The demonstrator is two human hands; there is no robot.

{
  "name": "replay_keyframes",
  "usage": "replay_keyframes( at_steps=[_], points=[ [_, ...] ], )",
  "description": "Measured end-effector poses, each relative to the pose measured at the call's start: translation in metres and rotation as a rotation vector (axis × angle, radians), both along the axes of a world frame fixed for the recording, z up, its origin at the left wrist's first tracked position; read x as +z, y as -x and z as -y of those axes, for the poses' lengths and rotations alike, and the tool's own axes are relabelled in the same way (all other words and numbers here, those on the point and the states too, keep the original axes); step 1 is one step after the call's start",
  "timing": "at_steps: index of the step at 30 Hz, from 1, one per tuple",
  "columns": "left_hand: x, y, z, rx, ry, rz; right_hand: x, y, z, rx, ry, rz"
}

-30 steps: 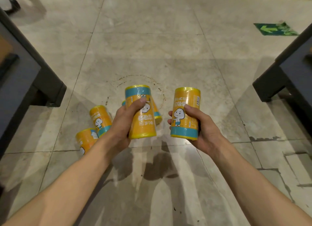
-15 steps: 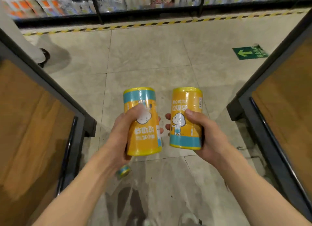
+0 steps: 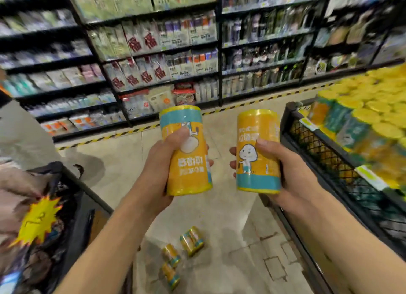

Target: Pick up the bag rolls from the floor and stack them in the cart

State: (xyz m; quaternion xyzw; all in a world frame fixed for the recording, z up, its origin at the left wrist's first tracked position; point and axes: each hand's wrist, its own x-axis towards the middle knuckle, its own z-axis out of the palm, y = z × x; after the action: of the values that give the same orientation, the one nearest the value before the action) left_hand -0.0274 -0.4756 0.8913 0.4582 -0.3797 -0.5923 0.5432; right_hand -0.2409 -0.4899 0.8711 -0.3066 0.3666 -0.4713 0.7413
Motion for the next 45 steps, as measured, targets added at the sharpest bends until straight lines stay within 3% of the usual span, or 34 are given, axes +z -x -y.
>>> replay_keyframes(
  at_steps=[7, 12, 17, 25, 35, 45],
  points=[
    [0.076, 0.058, -0.012, -0.104, 0.084, -0.125, 0.087, 0.054, -0.032, -0.012, 0.08, 0.026],
    [0.114, 0.078, -0.025, -0.273, 0.216, -0.026, 0.116, 0.073, -0.057, -0.177, 0.144, -0.016],
    [0.114, 0.083, -0.028, -0.385, 0.144, -0.09, 0.125, 0.065, -0.1, -0.354, 0.173, -0.058],
    [0.106, 0.112, -0.074, -0.848, 0.065, -0.177, 0.126, 0.042, -0.239, -0.783, 0.18, -0.099],
    [0.12, 0.189, -0.23, -1.415, 0.003, -0.263, 0.148, 0.018, -0.455, -1.426, 0.05, -0.271],
    [0.133, 0.242, -0.454, -1.756, 0.007, -0.316, 0.151, -0.005, -0.68, -1.805, -0.004, -0.332]
  ],
)
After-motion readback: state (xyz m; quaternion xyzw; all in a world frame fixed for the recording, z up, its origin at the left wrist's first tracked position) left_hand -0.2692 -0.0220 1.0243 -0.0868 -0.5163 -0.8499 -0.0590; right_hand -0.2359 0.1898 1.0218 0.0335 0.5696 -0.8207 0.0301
